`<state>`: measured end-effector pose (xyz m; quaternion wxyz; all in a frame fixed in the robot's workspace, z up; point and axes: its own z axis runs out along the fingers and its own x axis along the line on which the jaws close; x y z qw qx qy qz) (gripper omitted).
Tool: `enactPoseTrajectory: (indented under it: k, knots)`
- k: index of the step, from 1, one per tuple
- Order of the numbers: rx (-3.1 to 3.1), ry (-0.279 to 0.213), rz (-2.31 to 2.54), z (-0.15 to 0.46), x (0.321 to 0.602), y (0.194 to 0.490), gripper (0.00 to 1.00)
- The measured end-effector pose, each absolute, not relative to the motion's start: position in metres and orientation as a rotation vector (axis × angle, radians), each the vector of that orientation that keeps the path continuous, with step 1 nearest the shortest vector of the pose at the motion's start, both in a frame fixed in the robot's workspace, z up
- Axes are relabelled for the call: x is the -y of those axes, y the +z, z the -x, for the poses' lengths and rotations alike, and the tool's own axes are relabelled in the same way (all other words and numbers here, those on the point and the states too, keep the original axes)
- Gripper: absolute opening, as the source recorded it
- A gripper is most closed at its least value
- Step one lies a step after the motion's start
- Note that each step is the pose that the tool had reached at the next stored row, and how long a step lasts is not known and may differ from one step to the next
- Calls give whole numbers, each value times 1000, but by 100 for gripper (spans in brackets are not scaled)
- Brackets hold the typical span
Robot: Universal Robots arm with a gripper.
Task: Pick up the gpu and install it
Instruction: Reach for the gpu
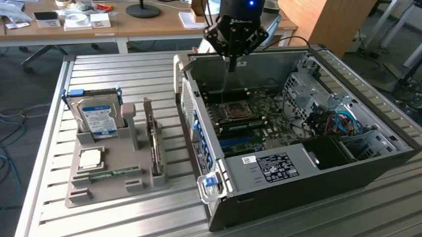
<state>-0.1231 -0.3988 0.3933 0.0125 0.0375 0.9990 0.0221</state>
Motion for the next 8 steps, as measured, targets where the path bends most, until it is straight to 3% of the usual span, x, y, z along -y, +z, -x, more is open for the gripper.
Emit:
enactPoseTrajectory:
  k: [8]
  knots:
    - [-3114, 69, -117, 132, 399, 393, 11]
